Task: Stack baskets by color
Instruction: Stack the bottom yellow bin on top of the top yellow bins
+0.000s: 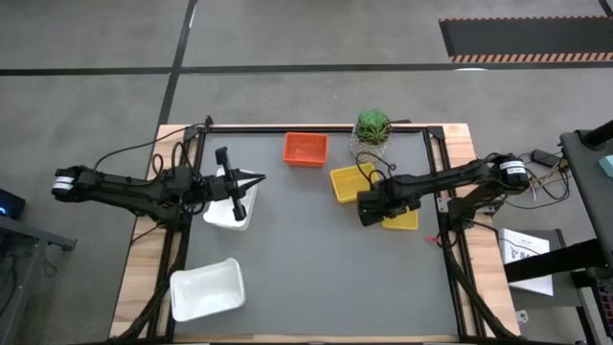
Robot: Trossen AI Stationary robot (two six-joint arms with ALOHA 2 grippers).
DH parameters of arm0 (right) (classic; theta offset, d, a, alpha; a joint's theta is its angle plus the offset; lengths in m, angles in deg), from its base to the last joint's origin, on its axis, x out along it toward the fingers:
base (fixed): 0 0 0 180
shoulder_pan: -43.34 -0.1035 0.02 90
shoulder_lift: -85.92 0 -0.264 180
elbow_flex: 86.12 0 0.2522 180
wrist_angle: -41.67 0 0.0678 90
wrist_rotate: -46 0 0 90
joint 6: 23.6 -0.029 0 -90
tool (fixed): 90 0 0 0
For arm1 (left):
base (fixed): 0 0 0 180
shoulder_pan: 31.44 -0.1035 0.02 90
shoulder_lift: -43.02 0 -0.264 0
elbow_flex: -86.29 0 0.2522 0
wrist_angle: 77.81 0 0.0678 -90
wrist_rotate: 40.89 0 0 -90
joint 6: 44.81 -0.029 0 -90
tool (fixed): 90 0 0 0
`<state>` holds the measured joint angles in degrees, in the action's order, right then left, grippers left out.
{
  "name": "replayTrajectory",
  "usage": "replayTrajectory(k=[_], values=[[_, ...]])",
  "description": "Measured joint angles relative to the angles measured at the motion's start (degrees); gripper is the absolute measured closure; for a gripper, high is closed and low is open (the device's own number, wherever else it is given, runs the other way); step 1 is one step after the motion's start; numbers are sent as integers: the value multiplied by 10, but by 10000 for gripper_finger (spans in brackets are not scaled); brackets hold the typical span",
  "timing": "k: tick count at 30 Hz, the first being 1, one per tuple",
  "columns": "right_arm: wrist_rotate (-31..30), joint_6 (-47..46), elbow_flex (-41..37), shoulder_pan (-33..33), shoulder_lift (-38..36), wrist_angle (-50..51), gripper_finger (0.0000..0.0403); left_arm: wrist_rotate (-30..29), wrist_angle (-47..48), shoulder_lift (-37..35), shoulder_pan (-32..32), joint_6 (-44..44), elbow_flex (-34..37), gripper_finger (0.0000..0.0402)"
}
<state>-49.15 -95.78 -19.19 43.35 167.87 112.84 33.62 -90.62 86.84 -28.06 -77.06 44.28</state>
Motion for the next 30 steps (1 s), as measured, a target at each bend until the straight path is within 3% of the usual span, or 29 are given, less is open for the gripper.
replayTrajectory(k=[13,23,30], values=[[73,15,-7,-3,-1,0,384,0,0,0,0,0,0,402],[173,131,12,-7,-21,104,393,0,0,0,0,0,0,402],[221,250,71,-39,-48,111,394,0,-2,0,0,0,0,402]])
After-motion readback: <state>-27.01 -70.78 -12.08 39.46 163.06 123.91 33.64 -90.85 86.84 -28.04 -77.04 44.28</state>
